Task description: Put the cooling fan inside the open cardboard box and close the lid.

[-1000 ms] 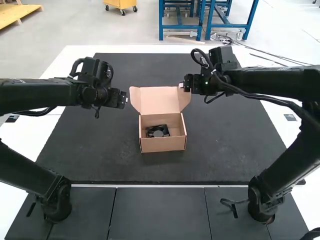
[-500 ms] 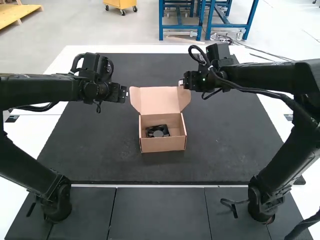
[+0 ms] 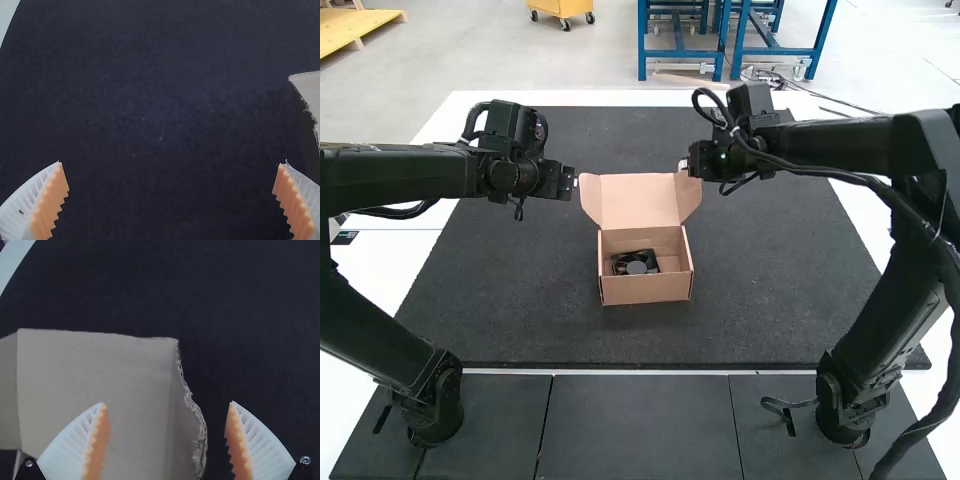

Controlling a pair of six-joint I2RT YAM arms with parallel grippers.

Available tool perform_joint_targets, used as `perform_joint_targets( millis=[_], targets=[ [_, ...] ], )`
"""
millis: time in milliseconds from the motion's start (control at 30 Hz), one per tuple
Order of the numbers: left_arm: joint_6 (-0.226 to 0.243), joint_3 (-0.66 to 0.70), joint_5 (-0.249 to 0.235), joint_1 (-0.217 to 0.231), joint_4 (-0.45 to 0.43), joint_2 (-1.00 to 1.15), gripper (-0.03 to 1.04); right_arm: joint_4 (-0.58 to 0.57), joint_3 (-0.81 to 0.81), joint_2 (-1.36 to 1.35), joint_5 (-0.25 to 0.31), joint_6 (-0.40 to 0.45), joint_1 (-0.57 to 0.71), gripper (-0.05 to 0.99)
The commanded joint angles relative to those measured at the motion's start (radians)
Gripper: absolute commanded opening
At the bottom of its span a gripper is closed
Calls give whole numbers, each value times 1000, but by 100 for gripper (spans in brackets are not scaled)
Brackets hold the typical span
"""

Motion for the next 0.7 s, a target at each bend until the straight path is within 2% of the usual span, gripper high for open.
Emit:
perform_joint_targets(
  millis=[0, 433, 667],
  targets=[
    [17, 34, -10, 2, 11, 6, 97, -8, 35, 11, -9, 12, -9, 47],
    [22, 36, -10, 4, 19, 6, 97, -124, 89, 57, -18, 9, -8, 45],
    [25, 39, -10, 2, 21, 6, 97, -126, 89, 59, -23, 6, -8, 16]
  ],
)
